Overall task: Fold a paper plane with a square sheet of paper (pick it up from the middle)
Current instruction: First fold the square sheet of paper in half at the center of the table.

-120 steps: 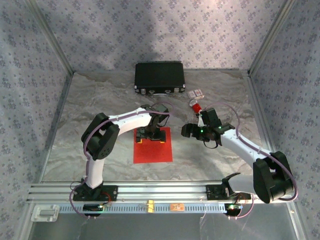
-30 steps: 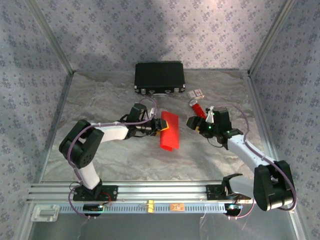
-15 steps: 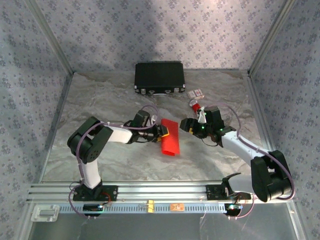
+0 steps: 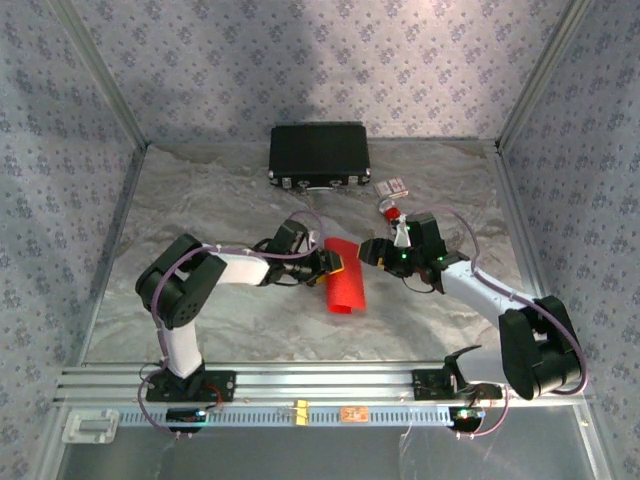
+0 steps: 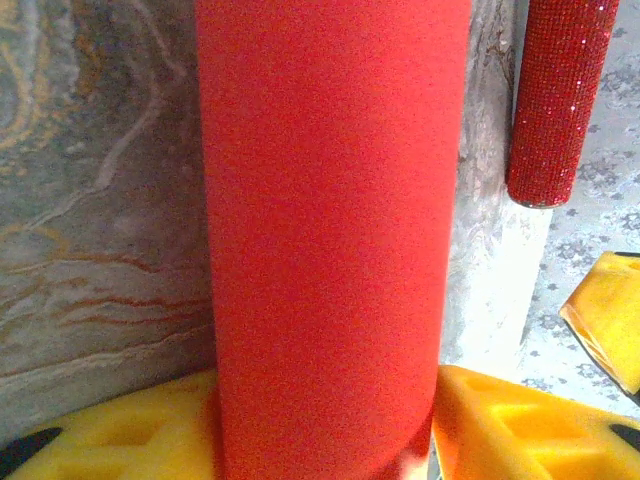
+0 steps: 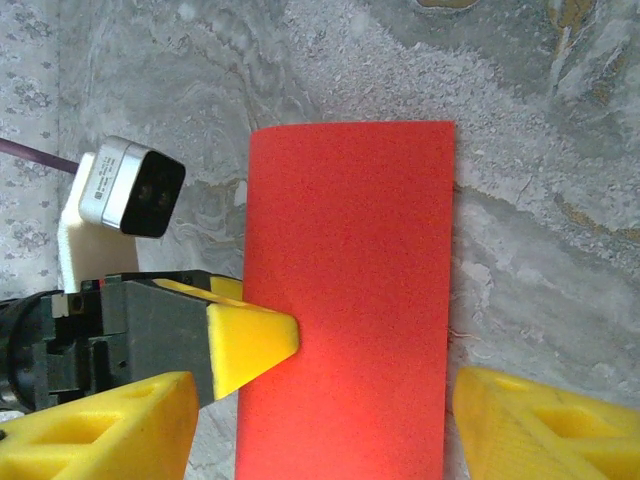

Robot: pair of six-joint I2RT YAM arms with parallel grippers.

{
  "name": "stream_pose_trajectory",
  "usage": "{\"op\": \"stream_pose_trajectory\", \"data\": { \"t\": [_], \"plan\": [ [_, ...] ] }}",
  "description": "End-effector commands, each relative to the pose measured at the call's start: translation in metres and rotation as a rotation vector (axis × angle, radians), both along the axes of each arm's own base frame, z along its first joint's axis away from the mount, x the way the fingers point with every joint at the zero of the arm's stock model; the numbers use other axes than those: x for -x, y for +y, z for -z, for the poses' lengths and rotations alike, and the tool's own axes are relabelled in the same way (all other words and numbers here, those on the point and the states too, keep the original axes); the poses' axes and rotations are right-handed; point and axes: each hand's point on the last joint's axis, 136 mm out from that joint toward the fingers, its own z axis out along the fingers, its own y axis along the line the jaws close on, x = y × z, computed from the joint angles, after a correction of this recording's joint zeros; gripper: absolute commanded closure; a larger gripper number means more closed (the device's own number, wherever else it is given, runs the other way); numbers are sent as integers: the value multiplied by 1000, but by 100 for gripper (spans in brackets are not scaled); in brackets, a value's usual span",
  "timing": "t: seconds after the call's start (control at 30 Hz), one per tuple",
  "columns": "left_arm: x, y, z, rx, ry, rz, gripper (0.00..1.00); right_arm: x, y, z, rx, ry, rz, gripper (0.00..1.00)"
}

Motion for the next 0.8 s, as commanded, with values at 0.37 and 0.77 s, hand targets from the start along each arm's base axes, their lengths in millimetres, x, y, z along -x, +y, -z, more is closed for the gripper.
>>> {"op": "stream_pose_trajectory", "data": {
  "t": [0.37, 0.77],
  "plan": [
    [1, 46, 10, -306, -71, 11, 38, -1, 3, -2, 33, -20, -17, 30],
    [-1, 66, 10, -364, -91, -17, 46, 3, 11, -1, 24, -14, -42, 32]
  ]
}}
